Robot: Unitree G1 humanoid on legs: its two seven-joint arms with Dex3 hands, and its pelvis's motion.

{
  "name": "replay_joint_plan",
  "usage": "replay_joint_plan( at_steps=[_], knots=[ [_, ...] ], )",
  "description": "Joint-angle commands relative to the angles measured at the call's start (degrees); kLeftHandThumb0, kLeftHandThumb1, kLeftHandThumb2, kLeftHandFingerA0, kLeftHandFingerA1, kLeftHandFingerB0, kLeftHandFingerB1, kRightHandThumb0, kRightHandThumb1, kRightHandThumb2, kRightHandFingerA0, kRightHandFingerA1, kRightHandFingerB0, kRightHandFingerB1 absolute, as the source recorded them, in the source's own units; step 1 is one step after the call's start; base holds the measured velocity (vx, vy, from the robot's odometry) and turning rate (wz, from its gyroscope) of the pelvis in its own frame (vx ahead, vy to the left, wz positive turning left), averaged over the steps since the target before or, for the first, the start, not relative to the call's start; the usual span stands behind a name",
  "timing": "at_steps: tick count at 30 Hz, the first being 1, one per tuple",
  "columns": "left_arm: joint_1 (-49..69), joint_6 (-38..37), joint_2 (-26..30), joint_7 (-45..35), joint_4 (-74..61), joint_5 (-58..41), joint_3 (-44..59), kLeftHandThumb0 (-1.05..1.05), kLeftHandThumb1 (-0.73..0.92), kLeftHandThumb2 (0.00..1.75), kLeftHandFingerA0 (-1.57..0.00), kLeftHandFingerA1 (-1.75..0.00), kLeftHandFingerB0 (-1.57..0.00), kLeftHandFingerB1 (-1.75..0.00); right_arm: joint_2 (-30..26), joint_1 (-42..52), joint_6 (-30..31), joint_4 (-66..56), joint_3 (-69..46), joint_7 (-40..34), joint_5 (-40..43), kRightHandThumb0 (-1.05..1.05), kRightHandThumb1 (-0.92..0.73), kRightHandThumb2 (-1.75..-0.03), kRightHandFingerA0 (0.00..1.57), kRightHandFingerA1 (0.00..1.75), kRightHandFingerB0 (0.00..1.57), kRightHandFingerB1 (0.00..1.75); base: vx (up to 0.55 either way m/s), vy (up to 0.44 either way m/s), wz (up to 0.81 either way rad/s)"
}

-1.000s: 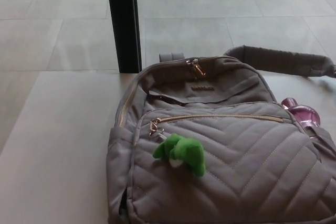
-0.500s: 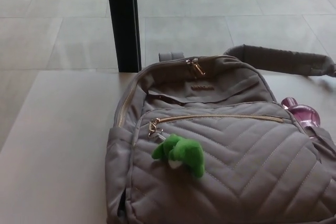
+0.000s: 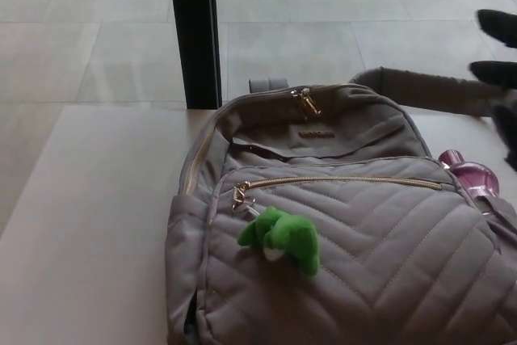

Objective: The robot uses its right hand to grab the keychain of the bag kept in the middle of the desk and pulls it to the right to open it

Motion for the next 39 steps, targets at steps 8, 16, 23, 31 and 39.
replay_joint_plan(
  at_steps=[8, 16, 23, 31, 39],
  knots=[
    [0.6, -0.5, 2.2, -2.7, 0.7, 0.1, -1.8, -0.53, 0.69, 0.61, -0.56, -0.61, -0.44, -0.43, -1.6, -3.0, 16.3, -17.5, 20.2, 6.2, -8.1, -0.84, -0.83, -0.66, 0.25, 0.51, 0.18, 0.30, 0.00, 0.000, 0.00],
    [0.8, -1.1, 2.7, -3.6, 1.2, -0.2, -2.0, -0.53, 0.68, 0.61, -0.59, -0.56, -0.44, -0.41, -4.2, -4.2, 18.1, -15.5, 23.3, 7.2, -12.6, -0.82, -0.85, -0.66, 0.37, 0.52, 0.23, 0.30, 0.00, 0.000, 0.00],
    [1.0, -0.3, 2.6, -6.2, 0.6, -1.7, -1.0, -0.51, 0.69, 0.60, -0.53, -0.54, -0.41, -0.40, -2.9, -3.9, 17.2, -15.5, 24.2, 7.2, -15.1, -0.90, -0.84, -0.66, 0.48, 0.47, 0.32, 0.30, 0.00, 0.000, 0.00],
    [0.8, -0.6, 2.7, -8.1, 1.3, -2.2, -0.7, -0.51, 0.70, 0.60, -0.53, -0.55, -0.40, -0.41, -1.0, -4.9, 14.9, -15.8, 28.3, 5.9, -22.5, -0.94, -0.72, -1.11, 0.48, 0.63, 0.27, 0.47, 0.00, 0.000, 0.00],
    [1.0, -2.2, 2.6, -8.2, 1.6, -1.1, -1.7, -0.50, 0.72, 0.61, -0.54, -0.51, -0.38, -0.38, 0.6, -3.0, 13.6, -19.2, 30.3, 6.2, -27.2, -0.95, -0.90, -0.67, 0.53, 0.62, 0.35, 0.39, 0.00, 0.000, 0.00]
  ],
)
